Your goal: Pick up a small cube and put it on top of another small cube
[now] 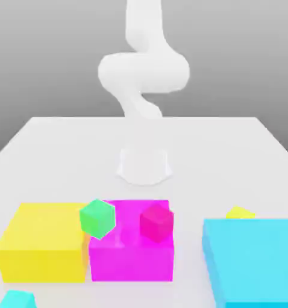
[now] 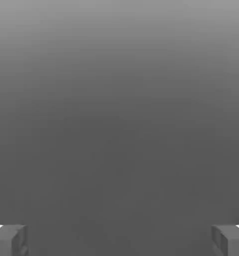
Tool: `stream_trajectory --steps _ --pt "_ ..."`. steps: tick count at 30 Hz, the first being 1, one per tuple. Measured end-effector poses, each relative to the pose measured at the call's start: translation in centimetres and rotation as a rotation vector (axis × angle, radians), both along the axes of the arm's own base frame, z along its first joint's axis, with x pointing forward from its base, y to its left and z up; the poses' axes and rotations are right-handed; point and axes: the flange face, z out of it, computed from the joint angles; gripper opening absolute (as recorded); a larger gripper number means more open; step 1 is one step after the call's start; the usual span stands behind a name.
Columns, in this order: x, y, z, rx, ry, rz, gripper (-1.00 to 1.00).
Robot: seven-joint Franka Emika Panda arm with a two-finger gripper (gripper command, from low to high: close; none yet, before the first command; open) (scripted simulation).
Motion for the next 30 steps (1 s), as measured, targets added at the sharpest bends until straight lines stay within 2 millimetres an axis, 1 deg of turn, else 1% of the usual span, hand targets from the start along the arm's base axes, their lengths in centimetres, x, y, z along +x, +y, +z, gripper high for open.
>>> stream_trajectory --steps 4,8,12,15,19,23,26,30 --pt "4.9 -2.5 -4.8 0.032 0.099 0.003 0.0" --pt "8.9 -5.0 -10.2 0.057 0.192 -0.002 0.0" --pt "12.1 -7.6 -16.1 0.076 0.283 -0.015 0.0" --pt "13.9 -9.5 -20.8 0.085 0.35 -0.028 0.0" --pt "15.4 -12.5 -27.3 0.091 0.439 -0.057 0.0" --pt "16.1 -15.1 -33.9 0.086 0.526 -0.079 0.0" --pt "16.0 -17.0 -38.8 0.075 0.592 -0.097 0.0" --pt "14.9 -19.8 -45.2 0.053 0.68 -0.124 0.0"
